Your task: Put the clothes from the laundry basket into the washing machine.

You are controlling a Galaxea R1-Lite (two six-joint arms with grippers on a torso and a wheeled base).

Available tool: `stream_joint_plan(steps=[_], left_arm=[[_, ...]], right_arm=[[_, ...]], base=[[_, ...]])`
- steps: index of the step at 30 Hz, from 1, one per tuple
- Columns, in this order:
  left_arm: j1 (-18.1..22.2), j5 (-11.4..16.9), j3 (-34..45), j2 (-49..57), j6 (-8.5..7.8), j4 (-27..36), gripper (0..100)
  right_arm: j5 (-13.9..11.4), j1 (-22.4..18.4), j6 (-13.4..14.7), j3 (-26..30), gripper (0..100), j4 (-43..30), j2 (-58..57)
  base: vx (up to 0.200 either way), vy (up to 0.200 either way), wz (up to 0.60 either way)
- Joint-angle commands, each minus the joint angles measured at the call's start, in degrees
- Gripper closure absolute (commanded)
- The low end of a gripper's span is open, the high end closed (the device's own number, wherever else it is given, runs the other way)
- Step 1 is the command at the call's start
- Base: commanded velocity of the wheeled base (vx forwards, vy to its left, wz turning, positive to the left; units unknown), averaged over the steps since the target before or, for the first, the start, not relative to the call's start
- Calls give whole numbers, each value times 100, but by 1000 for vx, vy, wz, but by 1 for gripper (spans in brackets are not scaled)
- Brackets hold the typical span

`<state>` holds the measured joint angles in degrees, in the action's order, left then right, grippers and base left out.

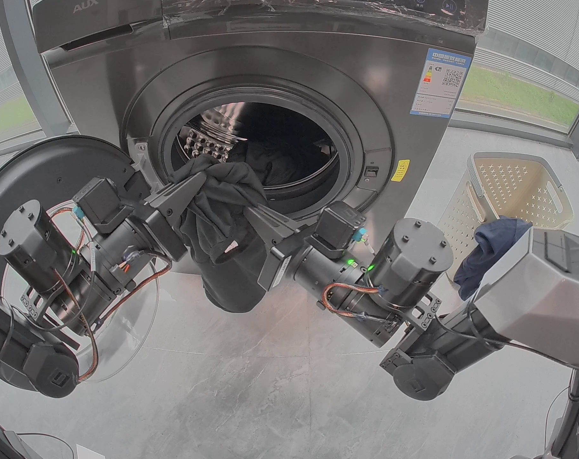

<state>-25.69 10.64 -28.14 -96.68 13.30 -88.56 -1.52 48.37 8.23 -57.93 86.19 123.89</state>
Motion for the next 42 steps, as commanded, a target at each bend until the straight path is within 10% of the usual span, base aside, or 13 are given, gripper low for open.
stream_joint_plan(steps=[1, 30, 31, 42], left_arm=[[11, -1, 10, -17, -3, -3, 100], [2, -1, 1, 9, -20, -3, 100], [2, -1, 1, 9, -20, -3, 100], [2, -1, 1, 53, -29, -3, 100]], right_arm=[[12, -109, 12, 396, 100, -14, -471], [267, -513, 82, 1170, 100, -67, -735], [258, -469, 74, 1161, 0, -67, -735], [249, -443, 82, 1161, 0, -67, -375]], base=[[0, 0, 0], [0, 0, 0], [0, 0, 0], [0, 0, 0]])
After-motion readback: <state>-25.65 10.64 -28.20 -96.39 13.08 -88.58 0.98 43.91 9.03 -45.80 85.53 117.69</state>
